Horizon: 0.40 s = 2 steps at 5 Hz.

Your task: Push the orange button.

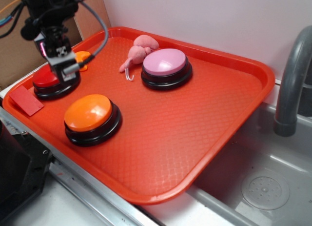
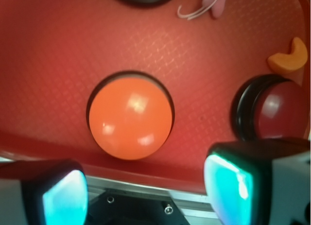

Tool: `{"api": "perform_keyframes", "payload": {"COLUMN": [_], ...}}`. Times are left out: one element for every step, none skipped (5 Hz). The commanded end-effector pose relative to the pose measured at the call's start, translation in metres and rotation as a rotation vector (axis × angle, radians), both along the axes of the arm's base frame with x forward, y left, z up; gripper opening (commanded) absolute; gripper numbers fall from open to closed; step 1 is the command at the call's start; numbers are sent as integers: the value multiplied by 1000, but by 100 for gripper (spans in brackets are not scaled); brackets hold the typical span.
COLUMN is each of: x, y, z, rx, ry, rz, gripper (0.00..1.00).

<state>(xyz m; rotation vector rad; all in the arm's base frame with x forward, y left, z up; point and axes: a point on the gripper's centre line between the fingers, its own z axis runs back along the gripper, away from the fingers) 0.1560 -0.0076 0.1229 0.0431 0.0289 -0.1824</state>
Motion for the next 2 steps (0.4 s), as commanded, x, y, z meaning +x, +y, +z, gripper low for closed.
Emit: {"api": "perform_keyframes", "payload": {"x": [18, 19], "y": [0, -1], "z": [24, 30], "rx": [-7, -37], "ry": [-10, 8], "rz": [-64, -89], "gripper": [100, 100]}}
